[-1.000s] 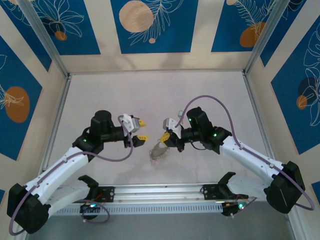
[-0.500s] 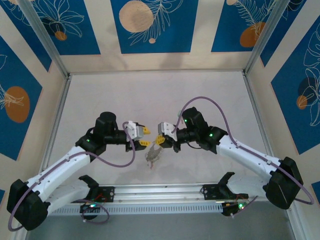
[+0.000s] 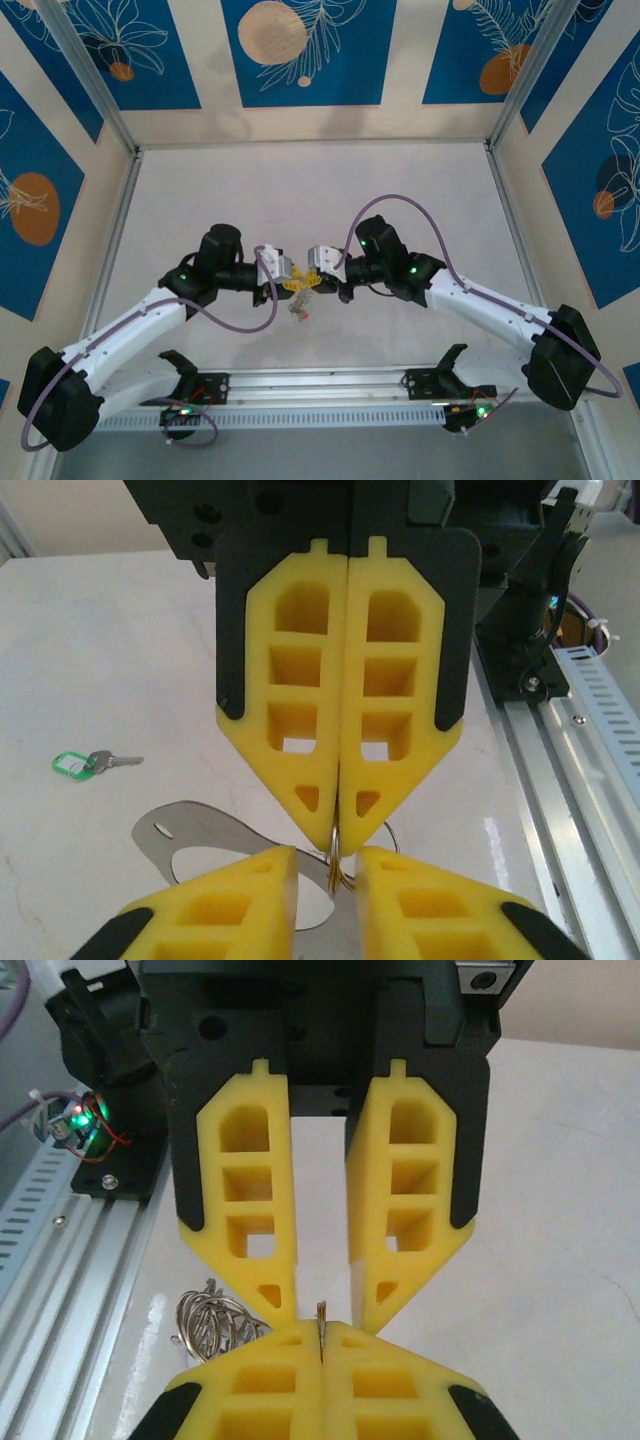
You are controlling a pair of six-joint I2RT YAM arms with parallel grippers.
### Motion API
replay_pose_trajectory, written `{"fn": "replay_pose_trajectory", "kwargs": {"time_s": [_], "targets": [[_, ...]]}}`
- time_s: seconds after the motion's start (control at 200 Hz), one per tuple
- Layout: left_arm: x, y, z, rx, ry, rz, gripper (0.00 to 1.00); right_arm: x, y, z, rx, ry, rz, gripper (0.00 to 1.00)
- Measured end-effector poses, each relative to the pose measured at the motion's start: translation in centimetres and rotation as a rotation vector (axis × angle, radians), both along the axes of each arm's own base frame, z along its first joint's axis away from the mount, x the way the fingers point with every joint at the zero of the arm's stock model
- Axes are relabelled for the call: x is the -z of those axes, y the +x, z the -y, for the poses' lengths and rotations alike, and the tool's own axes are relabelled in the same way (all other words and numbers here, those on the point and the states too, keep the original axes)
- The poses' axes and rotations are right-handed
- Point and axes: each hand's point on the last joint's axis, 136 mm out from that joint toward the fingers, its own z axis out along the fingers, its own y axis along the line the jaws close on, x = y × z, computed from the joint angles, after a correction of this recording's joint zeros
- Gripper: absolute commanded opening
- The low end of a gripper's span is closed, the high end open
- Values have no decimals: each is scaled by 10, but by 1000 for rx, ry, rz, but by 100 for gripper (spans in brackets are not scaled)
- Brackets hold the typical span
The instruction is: Put the keys on the keyring
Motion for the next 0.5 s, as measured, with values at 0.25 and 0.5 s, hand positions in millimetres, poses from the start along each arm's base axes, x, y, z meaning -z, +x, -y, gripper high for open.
{"fn": "replay_pose_trajectory", "kwargs": {"time_s": [0.25,0.5], "targets": [[3,3,-2,-19,19,12,0,2,5,-1,19,-14,25,5],[-4,4,-4,-42,0,50,0,-5,12,2,56,23,105,32]]}}
